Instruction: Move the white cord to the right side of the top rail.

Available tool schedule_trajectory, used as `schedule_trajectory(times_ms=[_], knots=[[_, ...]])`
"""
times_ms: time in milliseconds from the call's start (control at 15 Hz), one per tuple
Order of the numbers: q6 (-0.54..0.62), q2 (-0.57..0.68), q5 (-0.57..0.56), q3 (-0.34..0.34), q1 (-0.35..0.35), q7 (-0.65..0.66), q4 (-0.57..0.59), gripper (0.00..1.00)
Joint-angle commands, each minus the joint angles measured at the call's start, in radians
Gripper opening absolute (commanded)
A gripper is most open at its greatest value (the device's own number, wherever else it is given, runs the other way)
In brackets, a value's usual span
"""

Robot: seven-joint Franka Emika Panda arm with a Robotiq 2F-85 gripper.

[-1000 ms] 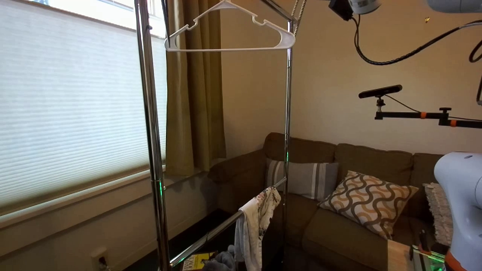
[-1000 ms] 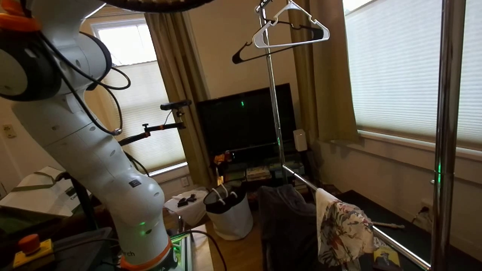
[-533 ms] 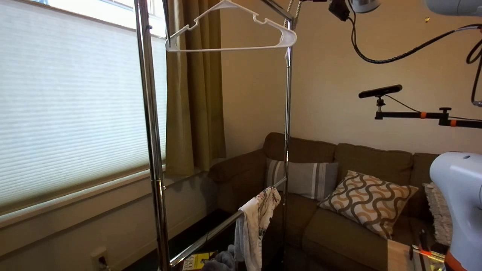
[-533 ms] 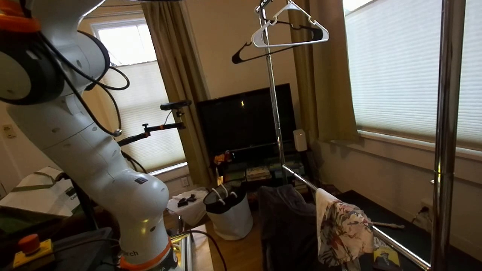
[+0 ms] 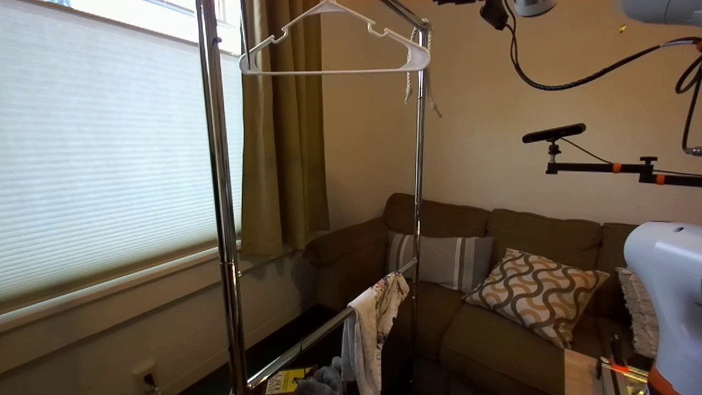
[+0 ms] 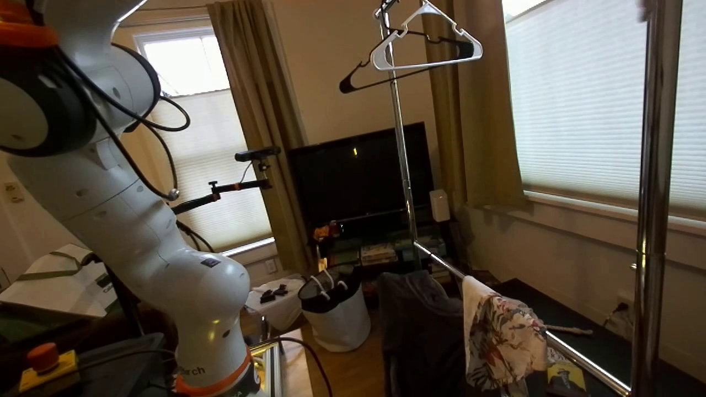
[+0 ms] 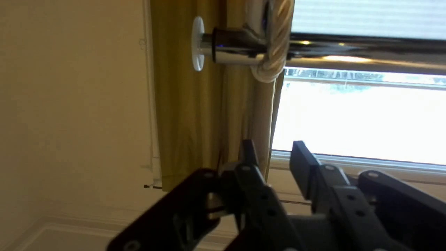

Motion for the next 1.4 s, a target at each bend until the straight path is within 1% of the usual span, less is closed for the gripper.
schedule_trajectory(times_ms=[0,67,133,200,267,333,467,600,733,867,933,1000,1067,1133,1333], knots=[[-0.001,0.012,-0.005,0.003,-0.016,0.019,0.022,0.65],[-0.007,0.019,-0.010,0.025,-0.047,0.057,0.018,0.73],[-0.006,0.020,-0.027,0.067,-0.095,0.077,-0.009,0.80],[-0.005,0.024,-0.048,0.098,-0.133,0.080,-0.032,0.89],[0.004,0.028,-0.072,0.134,-0.180,0.071,-0.070,0.95],[0.039,0.026,-0.124,0.174,-0.228,0.086,-0.116,1.00],[0.025,0.023,-0.235,0.254,-0.358,0.141,-0.205,1.00],[-0.027,-0.013,-0.342,0.327,-0.462,0.212,-0.306,1.00],[-0.097,-0.065,-0.403,0.382,-0.530,0.268,-0.405,1.00],[-0.185,-0.102,-0.453,0.425,-0.598,0.311,-0.478,1.00],[-0.237,-0.132,-0.452,0.435,-0.610,0.313,-0.515,1.00],[-0.287,-0.135,-0.378,0.479,-0.672,0.262,-0.542,1.00],[-0.328,-0.154,-0.344,0.477,-0.670,0.237,-0.571,1.00],[-0.366,-0.159,-0.321,0.485,-0.686,0.229,-0.599,1.00],[-0.495,-0.152,-0.245,0.484,-0.707,0.189,-0.652,1.00]])
